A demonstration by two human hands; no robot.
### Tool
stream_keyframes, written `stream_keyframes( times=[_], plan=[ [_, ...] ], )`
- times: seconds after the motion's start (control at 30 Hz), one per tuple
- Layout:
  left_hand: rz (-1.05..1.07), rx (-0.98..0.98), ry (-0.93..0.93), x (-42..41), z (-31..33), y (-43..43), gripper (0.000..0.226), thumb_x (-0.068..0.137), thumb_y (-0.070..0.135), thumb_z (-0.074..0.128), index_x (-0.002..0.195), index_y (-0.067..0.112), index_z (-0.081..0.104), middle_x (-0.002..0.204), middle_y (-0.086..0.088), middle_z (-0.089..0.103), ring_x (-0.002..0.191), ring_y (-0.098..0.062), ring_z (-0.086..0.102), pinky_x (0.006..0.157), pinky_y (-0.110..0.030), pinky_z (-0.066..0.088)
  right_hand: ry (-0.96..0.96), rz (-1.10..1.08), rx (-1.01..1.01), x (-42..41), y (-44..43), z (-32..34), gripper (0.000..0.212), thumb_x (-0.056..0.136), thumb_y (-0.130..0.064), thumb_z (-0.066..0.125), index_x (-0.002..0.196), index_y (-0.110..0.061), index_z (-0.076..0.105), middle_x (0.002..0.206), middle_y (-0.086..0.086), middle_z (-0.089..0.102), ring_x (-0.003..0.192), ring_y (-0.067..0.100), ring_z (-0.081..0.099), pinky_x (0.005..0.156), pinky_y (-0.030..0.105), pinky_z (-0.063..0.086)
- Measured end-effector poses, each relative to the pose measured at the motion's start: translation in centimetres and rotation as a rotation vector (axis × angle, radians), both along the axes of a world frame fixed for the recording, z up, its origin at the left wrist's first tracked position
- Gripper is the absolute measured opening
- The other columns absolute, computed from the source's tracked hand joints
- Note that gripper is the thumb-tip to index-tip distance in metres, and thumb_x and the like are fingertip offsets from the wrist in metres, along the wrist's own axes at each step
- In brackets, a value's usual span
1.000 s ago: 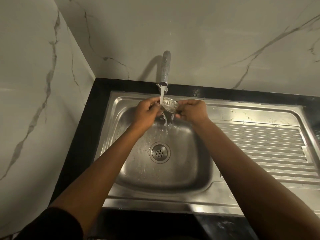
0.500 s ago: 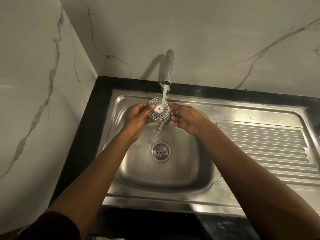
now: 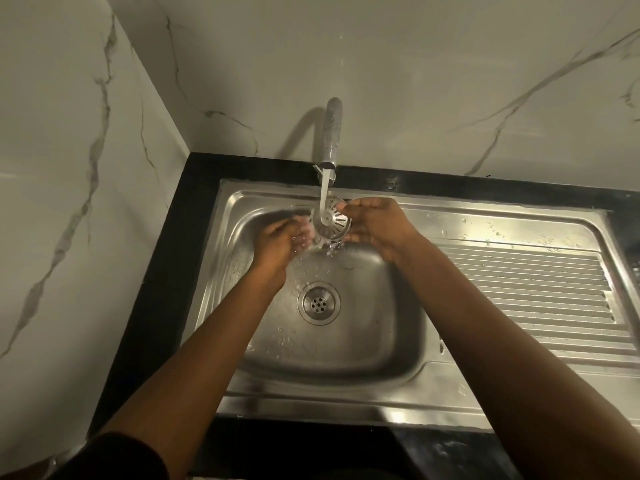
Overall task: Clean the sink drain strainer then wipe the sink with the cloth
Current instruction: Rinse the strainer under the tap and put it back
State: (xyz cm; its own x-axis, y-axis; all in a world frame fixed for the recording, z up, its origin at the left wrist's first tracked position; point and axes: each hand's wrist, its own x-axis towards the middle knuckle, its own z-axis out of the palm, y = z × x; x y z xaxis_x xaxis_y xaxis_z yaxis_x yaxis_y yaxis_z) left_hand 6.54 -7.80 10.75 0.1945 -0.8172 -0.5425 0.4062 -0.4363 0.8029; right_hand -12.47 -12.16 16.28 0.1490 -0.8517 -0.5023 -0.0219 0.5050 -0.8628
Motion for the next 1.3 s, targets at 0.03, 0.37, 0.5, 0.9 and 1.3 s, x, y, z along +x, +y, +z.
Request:
stream_keyframes(
  times=[0.03,0.37,0.5,0.9,1.3],
  plan=[
    [0.014,0.0,-0.025,0.3,0.0,0.0,0.023,0.094,0.017,0.073,0.113,0.004,0.075,0.106,-0.016,0.079,0.095,-0.026,0.076,0.088,-0.035,0.062,0.03,-0.001,-0.027,0.0,0.1,-0.1,0.012,0.091,-0.011,0.078,0.098,0.0,0.076,0.093,0.018,0.079,0.079,0.029,0.075,0.085,0.049,0.064],
    [-0.26,0.009,-0.199,1.1,2.1,0.0,0.045,0.087,0.038,0.081,0.109,0.0,0.074,0.093,-0.022,0.079,0.082,-0.034,0.078,0.077,-0.042,0.064,0.7,0.435,-0.782,0.4,3.8,-2.0,0.011,0.093,-0.024,0.076,0.099,-0.024,0.084,0.092,-0.007,0.081,0.077,0.009,0.073,0.076,0.03,0.059],
    [-0.291,0.014,-0.21,1.1,2.0,-0.1,0.029,0.091,0.011,0.076,0.111,-0.009,0.07,0.098,-0.028,0.077,0.077,-0.031,0.077,0.068,-0.033,0.065,0.753,0.473,-0.873,0.7,4.5,-2.4,0.017,0.091,-0.027,0.078,0.107,-0.028,0.083,0.118,-0.009,0.078,0.105,0.011,0.072,0.091,0.036,0.059],
    [-0.194,-0.039,-0.397,1.2,2.1,-1.3,0.013,0.086,-0.002,0.076,0.098,0.0,0.074,0.09,-0.018,0.078,0.075,-0.031,0.078,0.059,-0.033,0.064,-0.153,0.104,0.074,1.0,4.0,-2.9,0.036,0.093,-0.006,0.068,0.129,-0.008,0.064,0.117,0.017,0.076,0.107,0.038,0.074,0.092,0.046,0.062],
    [-0.327,-0.144,-0.377,1.8,3.0,-6.2,0.051,0.101,0.004,0.053,0.15,0.015,0.049,0.15,-0.006,0.057,0.129,-0.022,0.062,0.101,-0.034,0.056,0.604,0.089,-0.374,-1.3,4.5,-2.6,0.025,0.088,0.001,0.062,0.084,-0.019,0.077,0.078,-0.004,0.076,0.071,0.013,0.075,0.066,0.023,0.063]
  ],
)
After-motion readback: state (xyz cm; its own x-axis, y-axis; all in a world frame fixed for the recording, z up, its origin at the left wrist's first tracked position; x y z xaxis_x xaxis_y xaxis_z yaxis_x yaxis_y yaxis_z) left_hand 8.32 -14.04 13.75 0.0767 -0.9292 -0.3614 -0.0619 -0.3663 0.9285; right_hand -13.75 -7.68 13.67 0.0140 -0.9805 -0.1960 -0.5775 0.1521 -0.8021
